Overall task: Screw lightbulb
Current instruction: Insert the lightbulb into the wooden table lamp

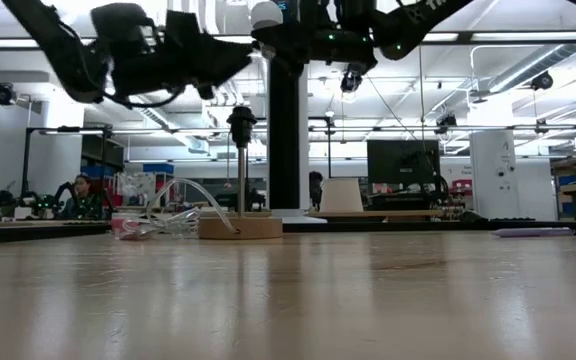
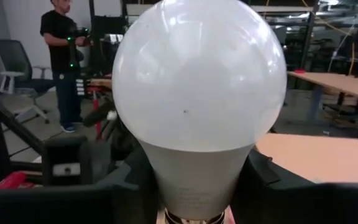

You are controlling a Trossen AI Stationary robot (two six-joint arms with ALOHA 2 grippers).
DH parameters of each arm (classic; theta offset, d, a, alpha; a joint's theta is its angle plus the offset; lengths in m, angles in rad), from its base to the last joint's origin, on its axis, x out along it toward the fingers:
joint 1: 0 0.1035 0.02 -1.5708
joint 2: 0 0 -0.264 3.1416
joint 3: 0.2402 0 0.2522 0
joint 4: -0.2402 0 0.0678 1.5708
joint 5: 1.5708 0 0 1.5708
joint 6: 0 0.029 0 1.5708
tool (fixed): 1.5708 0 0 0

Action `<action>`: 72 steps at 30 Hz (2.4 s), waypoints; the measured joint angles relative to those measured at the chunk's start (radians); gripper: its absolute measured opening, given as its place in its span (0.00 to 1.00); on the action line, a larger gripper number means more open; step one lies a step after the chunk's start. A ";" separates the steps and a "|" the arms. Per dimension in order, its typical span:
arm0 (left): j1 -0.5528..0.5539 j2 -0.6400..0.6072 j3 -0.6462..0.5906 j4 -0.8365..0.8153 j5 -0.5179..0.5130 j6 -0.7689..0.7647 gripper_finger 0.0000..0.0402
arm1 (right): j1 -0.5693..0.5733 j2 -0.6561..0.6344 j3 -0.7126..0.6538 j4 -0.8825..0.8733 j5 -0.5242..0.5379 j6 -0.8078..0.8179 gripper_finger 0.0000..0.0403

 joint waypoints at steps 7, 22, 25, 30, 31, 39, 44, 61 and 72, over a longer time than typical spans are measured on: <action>0.000 -0.176 -0.094 -0.029 -0.218 0.089 0.37 | -0.014 0.081 -0.019 0.220 -0.061 0.131 0.31; 0.000 -0.272 -0.166 -0.026 -0.259 0.121 0.02 | -0.016 0.279 -0.017 0.509 -0.108 0.275 0.31; 0.000 -0.272 -0.155 -0.026 -0.259 0.123 0.01 | -0.013 0.287 -0.011 0.524 -0.104 0.254 0.31; 0.000 -0.264 -0.123 -0.027 -0.259 0.141 0.00 | -0.010 0.302 -0.012 0.516 -0.074 0.245 0.31; 0.000 -0.259 -0.114 -0.028 -0.259 0.148 0.00 | -0.010 0.303 -0.012 0.517 -0.070 0.242 0.31; 0.000 -0.170 -0.024 -0.029 -0.261 0.165 0.00 | 0.002 0.311 -0.013 0.510 -0.047 0.222 0.31; 0.000 -0.107 0.030 -0.029 -0.286 0.165 0.00 | 0.018 0.311 -0.013 0.477 -0.044 0.181 0.31; 0.000 -0.073 0.061 -0.062 -0.287 0.168 0.00 | 0.021 0.311 -0.014 0.391 0.014 0.088 0.31; 0.000 -0.073 0.060 -0.146 -0.287 0.165 0.00 | 0.023 0.311 -0.014 0.374 0.014 0.079 0.44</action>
